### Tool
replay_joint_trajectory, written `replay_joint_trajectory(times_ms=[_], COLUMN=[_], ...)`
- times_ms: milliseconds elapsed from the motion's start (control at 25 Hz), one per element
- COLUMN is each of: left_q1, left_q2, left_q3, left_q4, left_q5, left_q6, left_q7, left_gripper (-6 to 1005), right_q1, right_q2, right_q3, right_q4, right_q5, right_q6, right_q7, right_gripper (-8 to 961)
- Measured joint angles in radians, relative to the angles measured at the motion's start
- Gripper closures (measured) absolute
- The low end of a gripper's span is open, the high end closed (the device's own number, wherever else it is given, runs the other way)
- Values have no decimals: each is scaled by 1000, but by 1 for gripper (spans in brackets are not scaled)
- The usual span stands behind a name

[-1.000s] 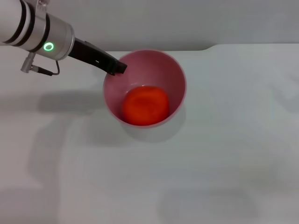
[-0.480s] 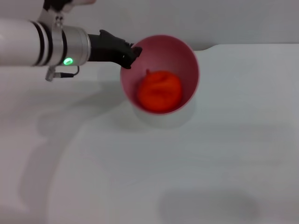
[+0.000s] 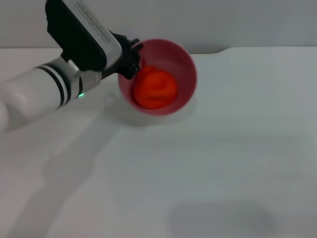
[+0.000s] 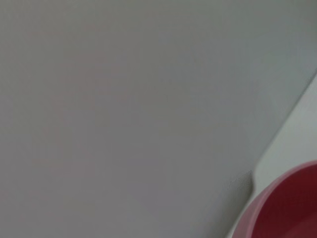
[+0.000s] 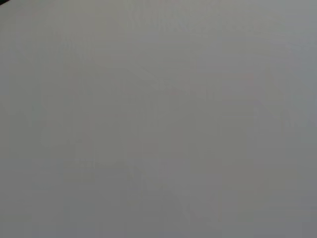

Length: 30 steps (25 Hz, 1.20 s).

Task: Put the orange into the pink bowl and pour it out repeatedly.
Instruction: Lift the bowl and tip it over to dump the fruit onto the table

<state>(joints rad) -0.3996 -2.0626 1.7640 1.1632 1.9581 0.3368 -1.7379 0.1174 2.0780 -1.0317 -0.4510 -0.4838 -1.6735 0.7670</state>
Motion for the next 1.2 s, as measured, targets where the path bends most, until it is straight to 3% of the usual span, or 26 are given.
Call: replay_joint_trajectory(times_ms=[40, 280, 520, 720, 1200], left_q1=[30, 68, 93, 111, 112], left_q2=[1, 1, -3, -3, -2], left_q3=[61, 225, 385, 444, 497], left_q4=[16, 17, -7, -25, -27], left_q5=[5, 17, 124, 175, 199], left_q6=[-108, -387, -667, -778, -837], left_q7=[32, 127, 179, 181, 182], left_gripper=[956, 956, 956, 956, 955], right_q1=[0, 10, 41, 57, 82], right_q2=[0, 5, 5, 4, 4], right_q3=[-2, -10, -11, -11, -11], right_q4=[0, 11, 49, 59, 60], right_q5=[0, 1, 1, 1, -3], right_q6=[-1, -14, -34, -39, -44], right_q7=[2, 3, 3, 3, 3], right_gripper=[233, 233, 233, 234, 234])
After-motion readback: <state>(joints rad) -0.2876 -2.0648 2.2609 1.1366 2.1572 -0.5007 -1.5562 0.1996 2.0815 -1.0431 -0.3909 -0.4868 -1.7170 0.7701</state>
